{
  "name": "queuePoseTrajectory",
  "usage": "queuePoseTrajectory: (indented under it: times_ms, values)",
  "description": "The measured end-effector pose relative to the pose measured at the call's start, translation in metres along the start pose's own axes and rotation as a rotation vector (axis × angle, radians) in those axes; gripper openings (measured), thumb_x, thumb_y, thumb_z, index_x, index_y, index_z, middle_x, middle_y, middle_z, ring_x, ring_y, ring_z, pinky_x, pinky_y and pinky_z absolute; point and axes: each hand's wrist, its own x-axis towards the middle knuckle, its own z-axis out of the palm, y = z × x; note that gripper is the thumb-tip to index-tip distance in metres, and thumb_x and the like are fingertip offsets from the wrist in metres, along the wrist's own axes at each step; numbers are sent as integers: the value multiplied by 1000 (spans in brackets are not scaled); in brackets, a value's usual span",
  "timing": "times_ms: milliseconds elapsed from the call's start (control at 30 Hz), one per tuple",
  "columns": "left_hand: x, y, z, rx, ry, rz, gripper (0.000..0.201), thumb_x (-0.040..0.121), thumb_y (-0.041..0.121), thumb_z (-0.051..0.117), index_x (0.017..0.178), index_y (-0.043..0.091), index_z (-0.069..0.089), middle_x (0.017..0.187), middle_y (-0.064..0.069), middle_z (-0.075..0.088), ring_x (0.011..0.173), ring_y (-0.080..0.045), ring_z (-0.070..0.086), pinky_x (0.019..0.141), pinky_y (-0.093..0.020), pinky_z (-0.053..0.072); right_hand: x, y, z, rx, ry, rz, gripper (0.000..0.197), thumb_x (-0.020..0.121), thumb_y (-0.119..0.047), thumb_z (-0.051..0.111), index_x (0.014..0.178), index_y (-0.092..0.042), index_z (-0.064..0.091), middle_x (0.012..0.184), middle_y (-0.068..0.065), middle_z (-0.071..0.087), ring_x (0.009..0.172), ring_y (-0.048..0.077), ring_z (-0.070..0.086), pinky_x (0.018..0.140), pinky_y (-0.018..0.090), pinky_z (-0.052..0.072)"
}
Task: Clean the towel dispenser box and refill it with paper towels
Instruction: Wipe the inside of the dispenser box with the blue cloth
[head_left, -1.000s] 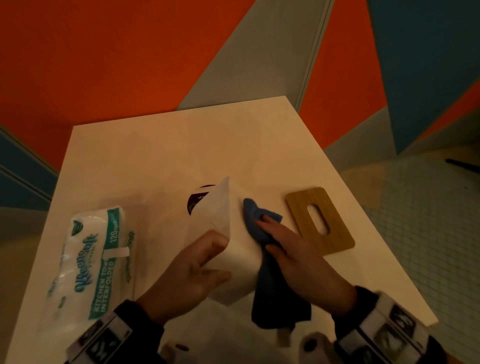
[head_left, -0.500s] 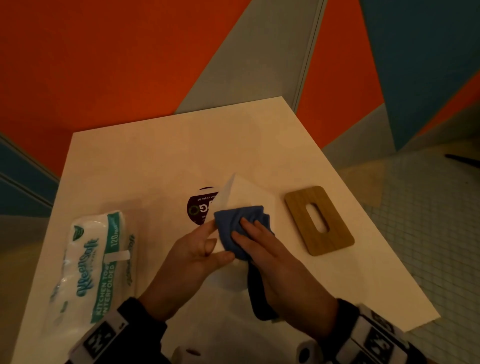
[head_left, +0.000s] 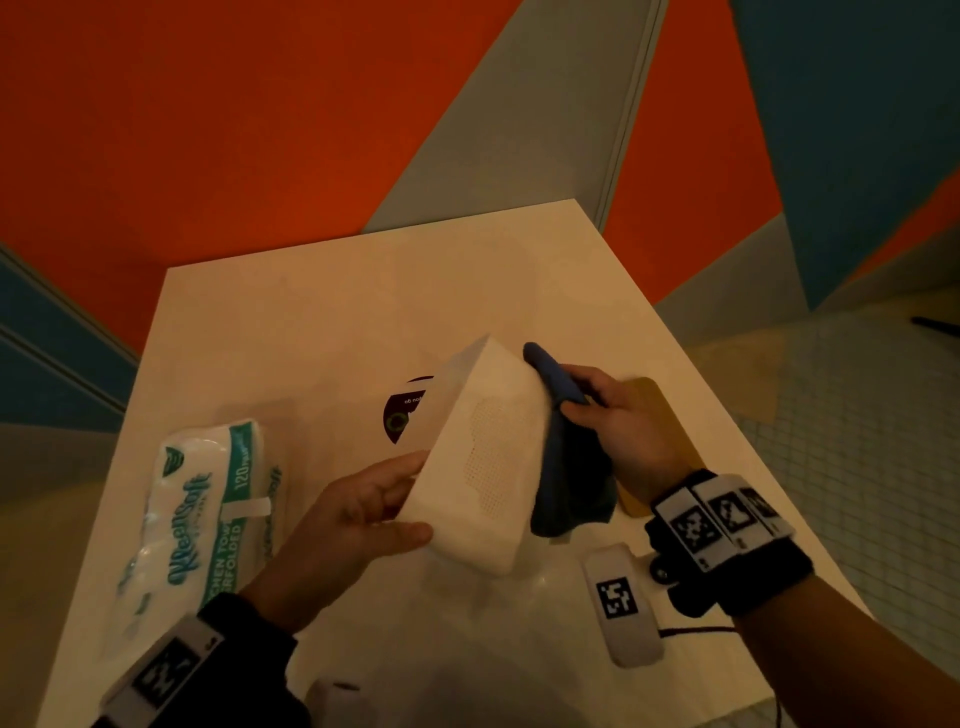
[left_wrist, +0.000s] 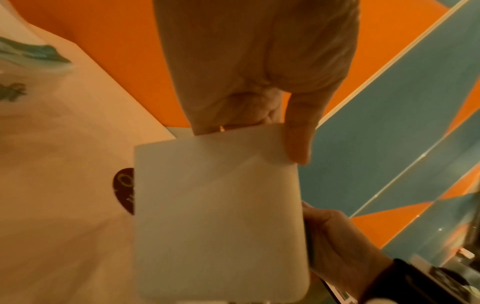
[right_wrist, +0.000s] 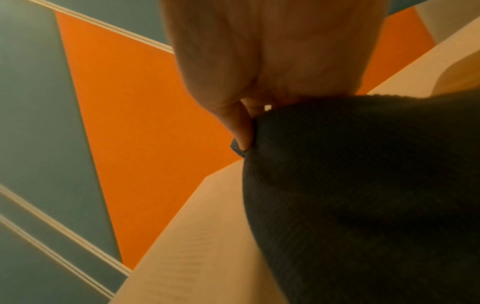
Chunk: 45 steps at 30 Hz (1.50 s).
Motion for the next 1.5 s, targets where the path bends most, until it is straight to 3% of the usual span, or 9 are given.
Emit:
queuePoseTrajectory:
  times_ms: [133, 233, 400, 733, 833, 1067, 1167, 1333, 1500]
  values:
    - [17, 10, 12, 258, 13, 13, 55, 69, -11, 58, 98, 36, 56, 94, 15, 71, 85, 6, 64, 67, -11, 53, -15, 5, -1, -98, 50, -128, 37, 86, 3, 50, 119, -12, 55, 123, 8, 59, 115, 21, 52, 100, 35, 41]
    - [29, 17, 27, 298, 89, 44, 38, 85, -2, 52, 100, 33, 55, 106, 5, 66, 97, -7, 63, 84, -25, 51, -32, 13, 9, -165, 14, -254, 37, 87, -3, 52, 111, -31, 54, 118, -5, 58, 111, 6, 51, 100, 27, 39]
    - [32, 15, 33, 268, 200, 117, 26, 86, 2, 52, 92, 25, 61, 96, -4, 69, 89, -18, 65, 75, -25, 52, -58, 29, 14, -461, 0, -456, 36, 84, -21, 45, 117, -35, 48, 131, -7, 46, 116, -10, 38, 100, -2, 21]
    - [16, 7, 40, 205, 186, 406, 35, 72, 24, 58, 104, 39, 59, 102, 33, 66, 99, 7, 61, 80, -7, 47, -51, 0, 37, -856, -100, -869, 35, 99, -25, 25, 131, -17, 37, 139, 13, 46, 126, 24, 33, 110, 34, 21]
    - [10, 8, 30, 175, 224, 372, 22, 67, 28, 60, 83, 40, 68, 83, 24, 72, 78, 7, 64, 67, -8, 50, -60, 22, 17, -846, -143, -843, 39, 99, -30, 19, 133, -21, 35, 144, 1, 31, 133, 20, 29, 116, 26, 16]
    - [-1, 8, 41, 165, 271, 260, 38, 78, -14, 55, 74, 22, 64, 63, 20, 71, 58, 8, 63, 51, -6, 48, -70, 25, 11, -603, -119, -769, 36, 97, -31, 32, 131, -25, 42, 145, -7, 35, 136, 11, 30, 115, 23, 22]
    - [-1, 11, 40, 258, 210, 268, 52, 76, -10, 62, 65, 41, 69, 61, 28, 69, 60, 10, 63, 54, -2, 45, -55, 11, 8, -346, -101, -569, 35, 92, -21, 42, 126, -33, 44, 139, -12, 41, 132, 2, 34, 109, 10, 21]
    - [-5, 9, 43, 386, 149, 238, 61, 75, -2, 66, 63, 58, 62, 63, 38, 65, 66, 16, 61, 56, 1, 43, -8, -2, 7, -341, -109, -208, 37, 96, -3, 36, 131, -11, 45, 139, 3, 45, 131, 22, 40, 111, 30, 28]
    - [-2, 9, 38, 361, 129, 183, 64, 77, -5, 62, 63, 58, 63, 64, 39, 64, 67, 16, 60, 55, 1, 43, 5, -25, 34, -418, -212, -331, 37, 95, -1, 38, 130, -10, 47, 138, 2, 46, 129, 14, 38, 93, -4, 23]
